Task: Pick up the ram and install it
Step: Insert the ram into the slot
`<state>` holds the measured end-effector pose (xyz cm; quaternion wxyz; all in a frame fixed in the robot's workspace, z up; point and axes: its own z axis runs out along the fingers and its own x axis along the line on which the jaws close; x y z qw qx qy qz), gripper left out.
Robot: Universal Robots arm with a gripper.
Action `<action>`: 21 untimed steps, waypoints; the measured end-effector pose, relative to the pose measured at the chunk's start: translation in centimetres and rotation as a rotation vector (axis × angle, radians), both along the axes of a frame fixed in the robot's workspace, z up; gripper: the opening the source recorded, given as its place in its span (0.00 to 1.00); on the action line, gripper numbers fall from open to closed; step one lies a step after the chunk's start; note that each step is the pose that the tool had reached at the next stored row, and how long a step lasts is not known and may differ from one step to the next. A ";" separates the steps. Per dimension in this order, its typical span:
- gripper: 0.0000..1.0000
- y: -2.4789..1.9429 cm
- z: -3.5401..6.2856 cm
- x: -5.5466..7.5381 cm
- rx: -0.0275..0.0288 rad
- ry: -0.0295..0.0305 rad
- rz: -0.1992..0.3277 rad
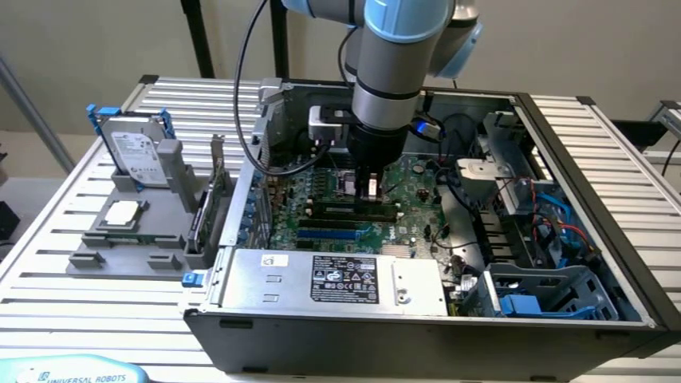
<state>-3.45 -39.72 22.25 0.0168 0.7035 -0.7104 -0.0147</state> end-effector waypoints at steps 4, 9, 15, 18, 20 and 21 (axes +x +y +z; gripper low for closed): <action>0.22 0.00 0.06 0.0 0.0003 -0.0002 0.000; 0.22 0.00 1.01 -0.1 0.0002 -0.0001 0.000; 0.22 0.00 1.75 -0.6 0.0001 -0.0001 0.000; 0.13 0.01 1.83 -0.7 0.0004 -0.0002 0.000; 0.11 0.01 1.83 -0.7 0.0004 -0.0002 0.000; 0.11 0.00 1.83 -0.7 0.0003 -0.0002 0.000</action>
